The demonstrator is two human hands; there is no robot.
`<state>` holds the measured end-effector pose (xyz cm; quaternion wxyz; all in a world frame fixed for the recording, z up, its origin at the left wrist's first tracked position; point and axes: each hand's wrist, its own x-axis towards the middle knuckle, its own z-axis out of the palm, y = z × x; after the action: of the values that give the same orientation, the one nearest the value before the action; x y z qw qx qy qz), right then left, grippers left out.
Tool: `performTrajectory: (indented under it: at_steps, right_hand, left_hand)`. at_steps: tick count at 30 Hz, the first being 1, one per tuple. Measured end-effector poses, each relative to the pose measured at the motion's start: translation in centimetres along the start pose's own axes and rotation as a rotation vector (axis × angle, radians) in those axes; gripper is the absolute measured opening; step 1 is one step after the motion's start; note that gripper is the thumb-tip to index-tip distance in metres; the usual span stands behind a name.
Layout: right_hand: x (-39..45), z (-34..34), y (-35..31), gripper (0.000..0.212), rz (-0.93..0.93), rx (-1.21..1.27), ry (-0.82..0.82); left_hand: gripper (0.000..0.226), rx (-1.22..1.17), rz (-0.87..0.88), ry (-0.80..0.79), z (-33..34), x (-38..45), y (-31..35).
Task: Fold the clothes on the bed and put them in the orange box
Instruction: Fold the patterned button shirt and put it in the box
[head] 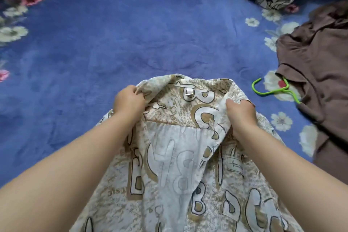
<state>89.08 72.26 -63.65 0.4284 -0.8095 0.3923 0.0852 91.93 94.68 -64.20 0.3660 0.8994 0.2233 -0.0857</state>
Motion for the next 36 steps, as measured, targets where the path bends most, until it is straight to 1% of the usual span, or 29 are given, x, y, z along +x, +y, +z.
performTrajectory:
  at_steps: [1,2,3,4,5,6,7,8,9,10,11,12,13,14,15,16,18,19,20,22,23,25,26,27,28,30,32,34,36]
  right_hand:
    - [0.1,-0.1,0.2,0.041,0.017,-0.002,-0.032]
    - [-0.1,-0.3,0.5,0.04,0.033,0.005,-0.055]
    - [-0.2,-0.2,0.6,0.042,0.046,0.022,-0.084]
    - [-0.4,-0.3,0.4,0.044,0.056,0.04,-0.099]
    - [-0.4,-0.2,0.3,0.046,0.077,0.076,-0.116]
    - [-0.1,-0.1,0.4,0.049,0.096,0.127,-0.136]
    - [-0.1,-0.1,0.4,0.05,0.11,0.15,-0.159]
    - [-0.2,-0.2,0.4,0.05,0.103,0.101,-0.189]
    - [-0.3,-0.2,0.4,0.049,0.086,-0.023,-0.225]
    - [-0.3,-0.3,0.5,0.05,0.034,-0.181,-0.244]
    - [-0.3,-0.4,0.7,0.053,-0.039,-0.355,-0.251]
    - [-0.4,-0.6,1.0,0.055,-0.094,-0.497,-0.243]
    - [-0.5,-0.8,1.1,0.056,-0.144,-0.598,-0.193]
    - [-0.5,-1.1,1.3,0.056,-0.208,-0.663,-0.092]
    - [-0.7,-1.5,1.4,0.053,-0.295,-0.703,0.034]
    - [-0.6,-1.9,1.5,0.049,-0.391,-0.692,0.166]
    - [-0.3,-2.4,1.1,0.047,-0.549,-0.583,0.366]
    - [0.1,-2.6,0.6,0.05,-0.566,-0.551,0.387]
    - [0.8,-2.7,0.1,0.056,-0.531,-0.559,0.331]
    - [2.5,-2.3,-0.8,0.059,-0.392,-0.648,0.115]
    - [3.2,-2.0,-1.0,0.05,-0.332,-0.698,0.022]
    - [4.3,-1.6,-1.2,0.024,-0.288,-0.732,-0.036]
    - [4.7,-1.5,-1.3,0.025,-0.274,-0.71,-0.045]
    - [5.0,-1.5,-1.3,0.03,-0.248,-0.688,-0.058]
    - [5.0,-1.6,-1.4,0.031,-0.222,-0.676,-0.063]
    - [4.8,-1.7,-1.7,0.021,-0.2,-0.656,-0.042]
    - [4.2,-1.9,-2.2,0.021,-0.159,-0.621,-0.035]
    - [4.2,-1.9,-3.1,0.026,-0.097,-0.449,-0.053]
    - [4.4,-1.4,-4.1,0.023,-0.029,-0.143,-0.093]
  left_hand:
    - [0.021,-0.33,-0.11,-0.085,-0.9,0.4,0.2]
    - [0.025,-0.686,-0.205,-0.22,-1.6,0.4,0.4]
    - [0.024,-0.98,-0.285,-0.339,-2.3,0.8,0.2]
    - [0.023,-1.18,-0.349,-0.406,-2.8,1.2,-0.2]
    - [0.025,-1.242,-0.403,-0.418,-3.0,1.6,-0.8]
    - [0.025,-1.198,-0.432,-0.397,-2.9,1.8,-1.1]
    - [0.02,-1.006,-0.429,-0.299,-2.8,1.7,-1.4]
    - [0.015,-0.718,-0.395,-0.188,-2.3,1.6,-1.8]
    - [0.025,-0.405,-0.342,-0.013,-1.8,1.4,-2.3]
    - [0.036,-0.17,-0.246,0.137,-1.5,1.1,-2.4]
    - [0.039,-0.043,-0.107,0.225,-1.6,0.2,-1.8]
    - [0.041,0.035,0.063,0.255,-1.5,-0.4,-1.5]
    - [0.044,0.155,0.206,0.22,-1.4,-0.9,-1.1]
    - [0.047,0.343,0.288,0.15,-1.2,-1.2,-0.6]
    - [0.047,0.497,0.317,0.077,-0.8,-1.1,-0.4]
    - [0.044,0.6,0.29,0.026,-0.6,-0.8,-0.2]
    - [0.033,0.564,0.148,-0.022,-0.9,0.1,0.5]
    - [0.027,0.519,0.091,-0.033,-1.1,0.7,0.7]
    - [0.022,0.525,0.065,-0.074,-1.3,1.2,0.8]
    - [0.034,0.58,0.051,-0.193,-1.6,2.0,1.0]
    - [0.043,0.6,0.035,-0.243,-1.7,2.3,1.2]
    - [0.056,0.586,-0.002,-0.296,-1.7,2.9,1.6]
    - [0.06,0.566,-0.031,-0.304,-1.7,3.2,1.6]
    - [0.06,0.57,-0.037,-0.3,-1.7,3.3,1.6]
    - [0.056,0.598,-0.018,-0.291,-1.5,3.3,1.5]
    - [0.042,0.661,0.027,-0.25,-1.0,3.2,1.5]
    - [0.03,0.727,0.039,-0.197,-0.7,2.7,2.1]
    - [0.023,0.739,0.045,-0.129,-1.0,2.6,3.3]
    - [0.022,0.637,0.041,-0.09,-1.6,2.7,5.3]
